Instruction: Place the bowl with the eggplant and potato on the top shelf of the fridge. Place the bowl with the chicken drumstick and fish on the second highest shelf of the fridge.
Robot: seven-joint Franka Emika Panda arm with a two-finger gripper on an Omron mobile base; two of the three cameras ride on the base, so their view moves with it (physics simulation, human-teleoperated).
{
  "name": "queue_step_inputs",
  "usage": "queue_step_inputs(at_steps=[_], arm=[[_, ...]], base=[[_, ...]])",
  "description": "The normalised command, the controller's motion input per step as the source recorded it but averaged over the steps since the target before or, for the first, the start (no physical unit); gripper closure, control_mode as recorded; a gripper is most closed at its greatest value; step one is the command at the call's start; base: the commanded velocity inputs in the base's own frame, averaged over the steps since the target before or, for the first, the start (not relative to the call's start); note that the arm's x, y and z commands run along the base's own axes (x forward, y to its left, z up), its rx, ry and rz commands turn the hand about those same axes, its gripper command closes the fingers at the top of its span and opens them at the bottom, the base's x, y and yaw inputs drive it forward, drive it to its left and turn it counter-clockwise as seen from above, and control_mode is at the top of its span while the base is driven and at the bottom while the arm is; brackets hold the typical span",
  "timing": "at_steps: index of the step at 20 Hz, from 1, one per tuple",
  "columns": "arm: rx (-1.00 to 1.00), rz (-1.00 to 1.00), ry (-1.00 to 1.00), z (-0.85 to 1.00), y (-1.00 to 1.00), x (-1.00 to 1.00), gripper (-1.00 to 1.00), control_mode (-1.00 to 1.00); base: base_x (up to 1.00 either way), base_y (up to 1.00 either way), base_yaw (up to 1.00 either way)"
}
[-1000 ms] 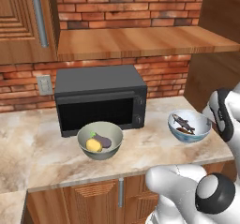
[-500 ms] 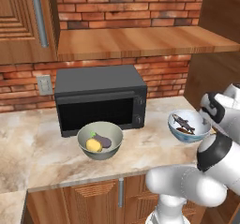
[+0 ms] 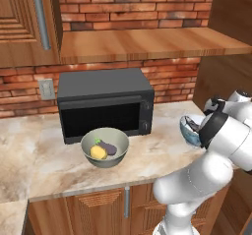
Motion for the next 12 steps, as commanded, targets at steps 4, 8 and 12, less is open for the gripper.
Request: queue_step_inputs(at_steps=[4,8,12], arm=[[0.0,0.0,0.0,-0.45,0.0,0.07,-1.0,-1.0],[0.0,0.0,-0.03,-0.12,0.16,-0.19,-1.0,-1.0],[0.0,0.0,-0.02,-0.03,0.11,-0.02,-1.0,-1.0]], base=[[0.0,0.0,0.0],[0.0,0.0,0.0],[0.0,0.0,0.0]])
